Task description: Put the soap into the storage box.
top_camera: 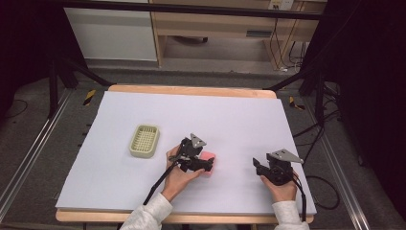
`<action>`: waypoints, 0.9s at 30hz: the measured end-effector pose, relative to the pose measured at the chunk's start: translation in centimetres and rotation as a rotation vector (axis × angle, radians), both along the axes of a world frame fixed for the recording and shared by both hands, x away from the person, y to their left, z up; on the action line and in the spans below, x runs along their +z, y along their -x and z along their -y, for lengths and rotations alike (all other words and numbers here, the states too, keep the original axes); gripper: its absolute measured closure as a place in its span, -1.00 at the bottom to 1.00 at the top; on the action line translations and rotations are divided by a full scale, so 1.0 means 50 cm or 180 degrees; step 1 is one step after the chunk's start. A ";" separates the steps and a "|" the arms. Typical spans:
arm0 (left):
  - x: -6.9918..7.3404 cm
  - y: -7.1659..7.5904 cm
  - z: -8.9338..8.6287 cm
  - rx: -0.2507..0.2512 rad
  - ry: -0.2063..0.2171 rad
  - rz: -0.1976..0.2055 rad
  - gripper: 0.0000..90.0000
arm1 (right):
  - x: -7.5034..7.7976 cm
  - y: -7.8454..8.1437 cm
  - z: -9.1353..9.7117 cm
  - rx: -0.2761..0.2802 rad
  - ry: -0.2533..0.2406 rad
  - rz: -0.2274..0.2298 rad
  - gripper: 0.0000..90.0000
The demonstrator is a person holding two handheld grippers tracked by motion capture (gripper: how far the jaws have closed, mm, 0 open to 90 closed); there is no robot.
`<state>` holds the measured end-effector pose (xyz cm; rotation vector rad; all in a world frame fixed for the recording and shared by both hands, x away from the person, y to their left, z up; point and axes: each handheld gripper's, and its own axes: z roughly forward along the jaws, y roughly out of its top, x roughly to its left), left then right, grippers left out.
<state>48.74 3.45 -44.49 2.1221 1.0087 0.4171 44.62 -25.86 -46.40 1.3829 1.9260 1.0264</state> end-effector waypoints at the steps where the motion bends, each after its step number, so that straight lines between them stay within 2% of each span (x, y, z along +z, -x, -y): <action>1: 0.000 0.000 0.000 0.0000 0.0000 0.0000 -0.55 | 0.000 0.000 0.000 0.0000 0.0000 0.0000 -0.09; 10: -0.015 -0.004 0.013 -0.0021 -0.0094 -0.0064 -0.57 | -0.001 0.000 0.000 0.0011 -0.0004 -0.0017 -0.09; 19: -0.026 -0.006 0.022 -0.0008 -0.0083 -0.0112 -0.58 | -0.002 -0.001 -0.001 0.0014 0.0001 -0.0033 -0.11; 27: -0.038 -0.004 0.035 -0.0035 -0.0142 -0.0195 -0.57 | -0.003 -0.001 -0.002 0.0026 -0.0002 -0.0053 -0.11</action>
